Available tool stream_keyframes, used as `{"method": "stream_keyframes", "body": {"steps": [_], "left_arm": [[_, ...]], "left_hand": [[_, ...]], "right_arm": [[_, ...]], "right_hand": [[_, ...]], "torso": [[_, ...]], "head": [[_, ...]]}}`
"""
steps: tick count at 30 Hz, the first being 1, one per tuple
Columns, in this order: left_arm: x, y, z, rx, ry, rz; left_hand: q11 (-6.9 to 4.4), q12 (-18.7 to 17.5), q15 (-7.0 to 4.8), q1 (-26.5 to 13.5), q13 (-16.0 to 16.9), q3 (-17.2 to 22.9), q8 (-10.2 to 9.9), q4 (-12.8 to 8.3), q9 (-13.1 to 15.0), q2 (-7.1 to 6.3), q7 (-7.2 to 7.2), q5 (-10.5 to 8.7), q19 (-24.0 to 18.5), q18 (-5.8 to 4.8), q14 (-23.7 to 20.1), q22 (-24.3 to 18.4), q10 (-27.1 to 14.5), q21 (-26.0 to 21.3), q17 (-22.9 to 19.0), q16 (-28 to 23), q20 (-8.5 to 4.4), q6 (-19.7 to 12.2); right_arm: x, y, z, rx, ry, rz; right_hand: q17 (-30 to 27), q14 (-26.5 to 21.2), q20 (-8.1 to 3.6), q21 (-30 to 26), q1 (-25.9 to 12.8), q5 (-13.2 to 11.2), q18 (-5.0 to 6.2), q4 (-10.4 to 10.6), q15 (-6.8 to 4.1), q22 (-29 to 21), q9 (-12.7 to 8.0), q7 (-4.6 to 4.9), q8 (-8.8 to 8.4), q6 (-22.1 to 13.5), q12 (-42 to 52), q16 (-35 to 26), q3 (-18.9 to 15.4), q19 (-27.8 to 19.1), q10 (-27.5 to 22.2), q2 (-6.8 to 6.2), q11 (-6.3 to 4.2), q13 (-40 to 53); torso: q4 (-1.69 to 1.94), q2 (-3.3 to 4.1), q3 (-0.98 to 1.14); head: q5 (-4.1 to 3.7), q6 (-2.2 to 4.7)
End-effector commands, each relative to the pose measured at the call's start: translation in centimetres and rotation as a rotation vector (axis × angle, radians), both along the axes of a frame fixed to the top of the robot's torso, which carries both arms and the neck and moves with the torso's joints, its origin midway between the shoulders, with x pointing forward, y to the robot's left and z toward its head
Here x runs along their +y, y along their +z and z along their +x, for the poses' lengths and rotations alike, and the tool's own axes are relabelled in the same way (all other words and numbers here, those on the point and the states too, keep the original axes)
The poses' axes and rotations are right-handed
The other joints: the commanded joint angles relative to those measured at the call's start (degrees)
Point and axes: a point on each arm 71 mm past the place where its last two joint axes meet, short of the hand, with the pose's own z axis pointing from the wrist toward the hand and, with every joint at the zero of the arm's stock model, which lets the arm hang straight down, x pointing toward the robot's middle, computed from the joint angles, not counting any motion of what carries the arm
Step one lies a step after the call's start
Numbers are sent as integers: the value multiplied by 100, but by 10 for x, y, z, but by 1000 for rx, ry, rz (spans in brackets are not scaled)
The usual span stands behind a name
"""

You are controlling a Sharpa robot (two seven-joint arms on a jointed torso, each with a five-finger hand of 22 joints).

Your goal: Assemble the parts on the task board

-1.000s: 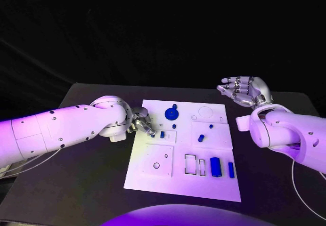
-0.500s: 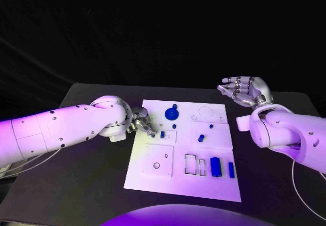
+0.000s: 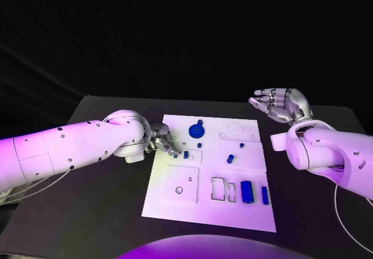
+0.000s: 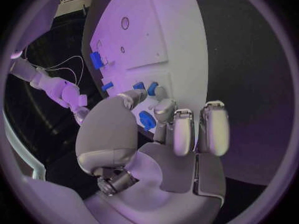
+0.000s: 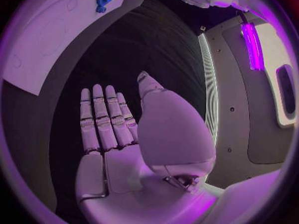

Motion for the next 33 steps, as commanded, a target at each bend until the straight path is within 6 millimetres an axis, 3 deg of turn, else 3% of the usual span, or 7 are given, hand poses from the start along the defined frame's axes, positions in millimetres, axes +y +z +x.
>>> {"method": "stream_keyframes", "body": {"steps": [1,13,19,22,23,29,33], "left_arm": [[0,-2,-1,10,-3,8],[5,5,0,-17,70,-72],[7,15,0,-40,120,-160],[2,24,0,-77,121,-251],[1,25,0,-84,119,-261],[-12,40,2,-234,74,-408],[-26,47,3,-359,-30,-471]], "left_hand": [[15,1,-16,-52,7,-82,-25,5,4,14,1,-56,1,-97,524,315,-26,-31,1166,36,-7,40],[56,-129,14,-197,-188,-629,-142,20,-1,158,47,-807,-82,-68,521,200,-167,-109,1159,32,20,-61],[134,-420,73,-62,-600,-761,-292,10,-45,230,138,-793,-390,29,490,-212,-464,-367,1064,-12,59,-298],[441,-1246,339,162,-1786,-850,-564,24,-181,345,475,-739,-1355,289,186,-1426,-1602,-1217,435,-344,239,-1058],[541,-1285,429,262,-1807,-854,-617,14,-225,349,582,-732,-1687,366,-366,-1836,-1822,-1545,-648,-981,311,-1295],[834,-1365,706,1233,-1999,-605,-611,-37,-515,381,882,-686,-2749,643,-1541,-3274,-2809,-2884,-2396,-2176,610,-2213],[975,-2064,843,2161,-2661,251,-594,-138,-946,58,1002,-770,-2971,645,-2393,-3497,-3394,-3293,-3241,-2797,732,-2308]], "right_arm": [[1,0,0,1,9,-1],[1,0,0,3,8,-1],[1,-1,0,3,6,-1],[0,-1,1,4,3,-2],[0,-1,1,4,3,-3],[0,-2,1,7,1,-3],[0,-2,1,9,2,-3]], "right_hand": [[-5,-38,-3,-15,-44,-19,43,0,11,-8,-5,192,-35,-26,-36,-27,-22,-27,-31,2,27,-2],[-30,-50,3,-7,-81,-19,43,17,17,-41,-17,200,-49,-32,-44,-33,-70,-76,-49,7,34,-3],[-41,-54,5,-4,-106,-19,43,23,19,-56,-21,202,-53,-33,-44,-34,-100,-94,-54,7,37,-3],[-44,-54,5,-3,-111,-19,43,23,20,-59,-22,202,-54,-32,-44,-33,-106,-98,-54,8,37,-3],[-44,-54,5,-3,-111,-19,43,23,20,-59,-22,202,-54,-32,-44,-33,-106,-98,-54,8,37,-3],[-47,-50,6,-3,-109,-17,43,19,19,-64,-23,200,-53,-27,-41,-31,-108,-105,-50,18,35,-2],[-59,-38,6,3,-68,-15,46,-8,15,-82,-26,193,-49,-9,-35,-24,-95,-123,-39,61,29,0]], "torso": [[0,2,-1],[3,-3,-1],[6,-5,-1],[0,-3,-5],[-2,-5,-4],[1,5,-5],[7,2,-5]], "head": [[3,5],[2,6],[13,28],[12,56],[10,58],[-35,76],[-78,110]]}}
